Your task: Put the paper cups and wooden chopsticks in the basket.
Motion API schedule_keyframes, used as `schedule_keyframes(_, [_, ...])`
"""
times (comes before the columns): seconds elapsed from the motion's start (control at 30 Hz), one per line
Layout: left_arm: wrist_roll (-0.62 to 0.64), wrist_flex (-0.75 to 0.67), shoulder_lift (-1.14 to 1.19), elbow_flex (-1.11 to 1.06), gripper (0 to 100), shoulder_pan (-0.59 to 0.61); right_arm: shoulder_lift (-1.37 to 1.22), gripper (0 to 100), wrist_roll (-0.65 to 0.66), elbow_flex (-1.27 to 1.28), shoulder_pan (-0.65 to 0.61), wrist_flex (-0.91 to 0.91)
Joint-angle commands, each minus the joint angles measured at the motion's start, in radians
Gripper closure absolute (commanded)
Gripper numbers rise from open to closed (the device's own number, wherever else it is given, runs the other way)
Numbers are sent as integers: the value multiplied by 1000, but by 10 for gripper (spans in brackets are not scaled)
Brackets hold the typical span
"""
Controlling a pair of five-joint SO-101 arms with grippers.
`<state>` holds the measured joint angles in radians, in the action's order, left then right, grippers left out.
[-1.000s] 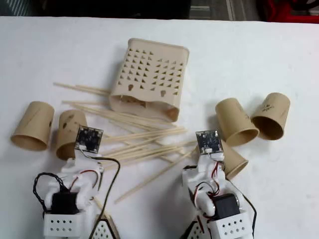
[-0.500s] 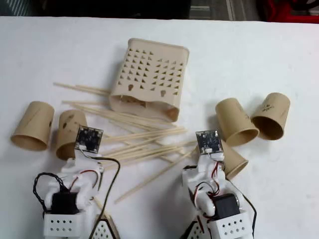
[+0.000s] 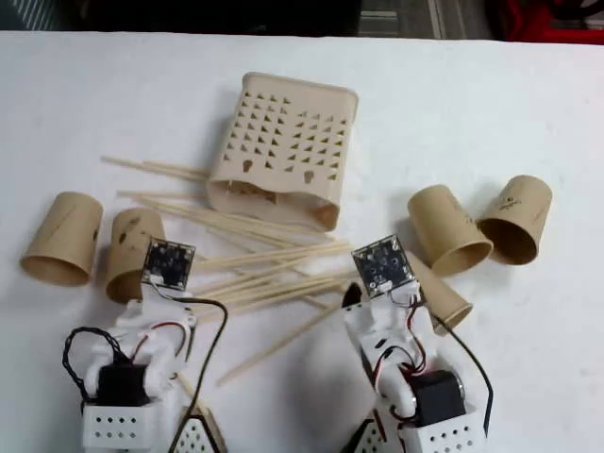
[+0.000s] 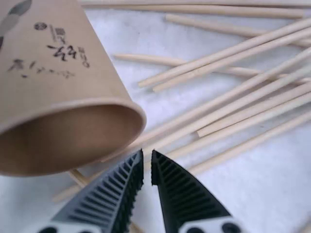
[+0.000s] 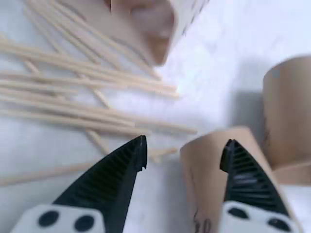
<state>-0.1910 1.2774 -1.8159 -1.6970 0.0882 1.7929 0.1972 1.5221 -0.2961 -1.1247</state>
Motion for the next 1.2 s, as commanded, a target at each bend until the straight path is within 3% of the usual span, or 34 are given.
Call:
schedule_keyframes(0.0, [5,5,-4,5,944,-2,7,722,78,-52,33,122])
schedule_keyframes(0.2, [5,5,-4,5,946,-2,-94,722,104,-150,31,202])
schedule_keyframes(0.4, [5,5,-4,5,946,-2,-489,721,98,-382,-51,208])
schedule_keyframes(0.8, [6,5,-4,5,946,-2,-1250,721,97,-559,-38,757])
schedule_keyframes(1.17, [6,5,-4,5,946,-2,-1620,723,-2,-773,-27,835])
